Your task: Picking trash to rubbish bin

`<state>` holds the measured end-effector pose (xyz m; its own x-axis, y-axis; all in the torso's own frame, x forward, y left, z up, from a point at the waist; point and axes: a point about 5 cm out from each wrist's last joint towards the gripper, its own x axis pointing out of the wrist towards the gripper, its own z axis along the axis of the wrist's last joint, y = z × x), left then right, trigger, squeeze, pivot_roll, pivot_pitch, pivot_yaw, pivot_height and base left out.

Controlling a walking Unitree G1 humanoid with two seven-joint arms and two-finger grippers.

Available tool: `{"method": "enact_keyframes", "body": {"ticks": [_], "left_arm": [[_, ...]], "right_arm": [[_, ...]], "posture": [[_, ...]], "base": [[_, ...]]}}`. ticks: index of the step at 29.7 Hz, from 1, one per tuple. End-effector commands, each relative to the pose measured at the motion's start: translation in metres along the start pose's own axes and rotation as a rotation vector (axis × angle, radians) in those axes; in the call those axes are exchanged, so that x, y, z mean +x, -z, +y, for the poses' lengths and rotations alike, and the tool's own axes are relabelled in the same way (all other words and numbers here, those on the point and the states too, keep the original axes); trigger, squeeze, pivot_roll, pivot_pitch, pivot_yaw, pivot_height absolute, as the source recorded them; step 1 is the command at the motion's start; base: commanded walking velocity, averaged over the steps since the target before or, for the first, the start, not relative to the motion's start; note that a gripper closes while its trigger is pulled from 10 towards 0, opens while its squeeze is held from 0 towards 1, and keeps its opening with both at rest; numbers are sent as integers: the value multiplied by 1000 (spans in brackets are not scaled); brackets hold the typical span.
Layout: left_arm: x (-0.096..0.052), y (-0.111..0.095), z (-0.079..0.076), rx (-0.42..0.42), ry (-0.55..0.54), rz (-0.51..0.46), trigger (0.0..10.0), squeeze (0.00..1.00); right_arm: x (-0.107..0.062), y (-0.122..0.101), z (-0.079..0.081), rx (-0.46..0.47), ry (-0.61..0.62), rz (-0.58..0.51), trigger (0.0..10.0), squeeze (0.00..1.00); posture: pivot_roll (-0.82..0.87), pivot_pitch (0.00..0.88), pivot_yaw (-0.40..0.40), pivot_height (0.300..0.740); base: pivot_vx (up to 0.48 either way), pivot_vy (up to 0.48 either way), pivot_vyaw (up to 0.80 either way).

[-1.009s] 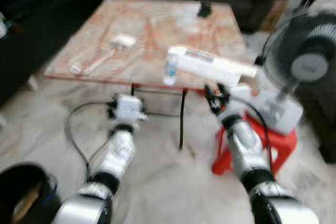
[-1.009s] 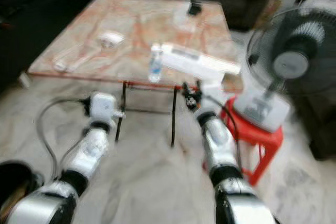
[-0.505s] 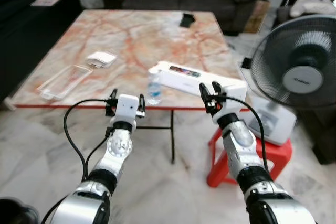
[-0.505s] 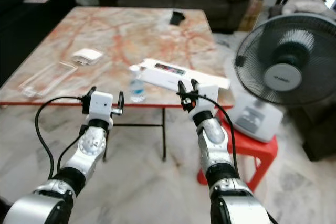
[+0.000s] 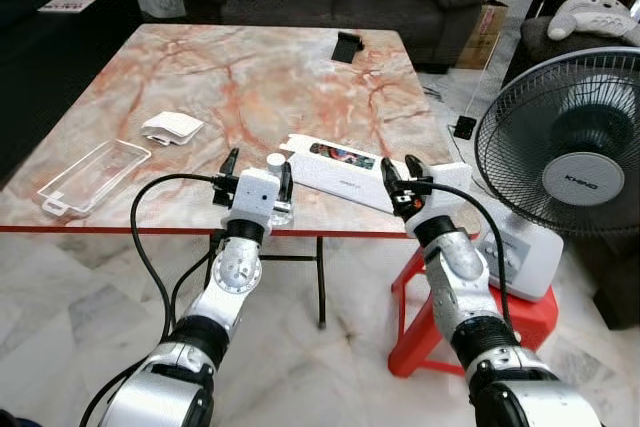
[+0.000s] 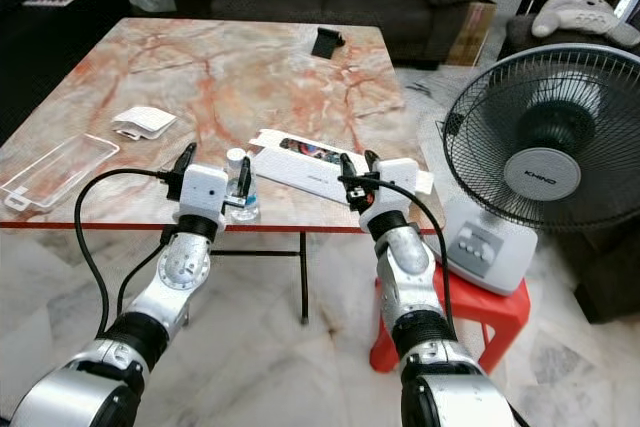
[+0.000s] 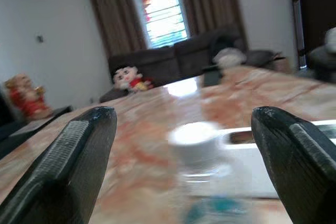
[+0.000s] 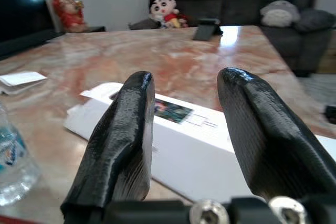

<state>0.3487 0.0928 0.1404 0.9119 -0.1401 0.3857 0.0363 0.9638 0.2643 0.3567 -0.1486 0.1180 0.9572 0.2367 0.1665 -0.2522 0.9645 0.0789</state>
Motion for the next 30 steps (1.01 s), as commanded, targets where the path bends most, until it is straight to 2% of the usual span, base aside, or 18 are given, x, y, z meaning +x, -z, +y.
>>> {"method": "enact_keyframes", "body": {"ticks": [1,7,17,23,27,30], "left_arm": [[5,-9,2,3,12,-46,10000,0],[9,-13,2,-1,18,-61,10000,0],[11,-10,2,-16,15,-17,10000,0],[11,-11,2,-14,12,-20,10000,0],[12,-12,2,-14,10,-24,10000,0],[13,-13,3,-14,8,-31,10000,0]], "right_arm": [[3,-4,3,4,-9,-20,10000,0],[3,-5,3,3,-12,-20,10000,0],[3,-4,3,0,-14,-16,10000,0],[3,-5,5,-39,-36,-20,10000,0],[3,-5,7,-37,-43,-19,10000,0],[4,-5,6,-9,-25,-24,10000,0]], "posture": [[-40,14,-54,740],[-40,13,-55,740],[-43,14,-56,740],[-43,14,-56,740],[-42,16,-58,740],[-42,15,-56,740]], "base": [[0,0,0],[0,0,0],[0,0,0],[305,0,0],[319,0,602],[317,0,0]]}}
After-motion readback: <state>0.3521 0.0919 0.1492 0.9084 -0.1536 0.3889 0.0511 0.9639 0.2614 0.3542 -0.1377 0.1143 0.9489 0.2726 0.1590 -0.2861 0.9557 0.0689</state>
